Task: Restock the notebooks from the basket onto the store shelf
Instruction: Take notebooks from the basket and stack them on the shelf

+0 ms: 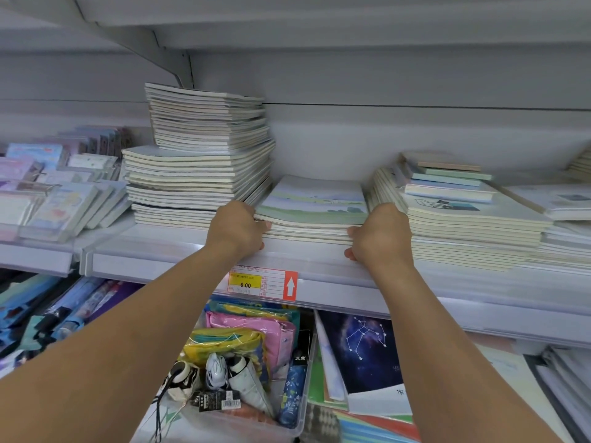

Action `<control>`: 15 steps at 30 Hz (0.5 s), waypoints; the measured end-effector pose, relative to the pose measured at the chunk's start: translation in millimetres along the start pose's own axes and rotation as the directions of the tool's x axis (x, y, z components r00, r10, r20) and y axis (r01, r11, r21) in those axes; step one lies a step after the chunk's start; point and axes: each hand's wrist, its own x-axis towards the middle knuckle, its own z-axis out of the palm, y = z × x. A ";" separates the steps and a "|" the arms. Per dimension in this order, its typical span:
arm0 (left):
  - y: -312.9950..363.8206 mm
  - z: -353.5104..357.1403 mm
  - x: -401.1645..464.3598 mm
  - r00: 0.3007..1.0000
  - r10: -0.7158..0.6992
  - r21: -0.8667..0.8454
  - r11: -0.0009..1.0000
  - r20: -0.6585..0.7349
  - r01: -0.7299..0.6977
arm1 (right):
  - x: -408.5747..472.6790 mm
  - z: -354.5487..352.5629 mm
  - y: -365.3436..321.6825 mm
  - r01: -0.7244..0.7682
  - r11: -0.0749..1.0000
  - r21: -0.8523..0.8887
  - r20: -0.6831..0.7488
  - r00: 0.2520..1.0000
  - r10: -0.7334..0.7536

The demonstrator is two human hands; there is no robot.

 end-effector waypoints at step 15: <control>-3.7 -36.9 -48.9 0.857 0.400 0.095 0.916 -0.324 -0.391 | -79.9 -22.0 -49.5 0.383 0.826 -0.414 -0.190 0.851 -0.490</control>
